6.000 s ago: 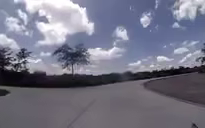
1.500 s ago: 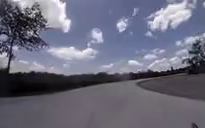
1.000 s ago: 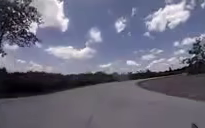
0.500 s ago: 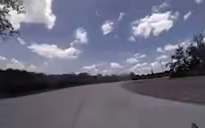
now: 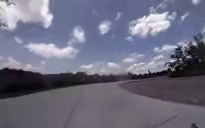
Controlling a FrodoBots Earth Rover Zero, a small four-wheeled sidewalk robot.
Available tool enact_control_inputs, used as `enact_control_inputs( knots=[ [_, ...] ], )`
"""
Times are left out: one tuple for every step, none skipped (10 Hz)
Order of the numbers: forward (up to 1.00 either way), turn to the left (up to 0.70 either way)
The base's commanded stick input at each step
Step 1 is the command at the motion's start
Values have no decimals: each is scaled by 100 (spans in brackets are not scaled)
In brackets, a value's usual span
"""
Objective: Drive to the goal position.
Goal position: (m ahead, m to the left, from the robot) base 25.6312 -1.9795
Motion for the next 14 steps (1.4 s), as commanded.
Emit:
enact_control_inputs(
  knots=[
    [85, 0],
    [85, 0],
    [85, 0],
    [85, 0],
    [85, 0],
    [85, 0],
    [85, 0],
    [85, 0],
    [85, 0],
    [85, 0],
    [85, 0],
    [85, 0],
    [85, 0],
    [85, 0]
  ],
)
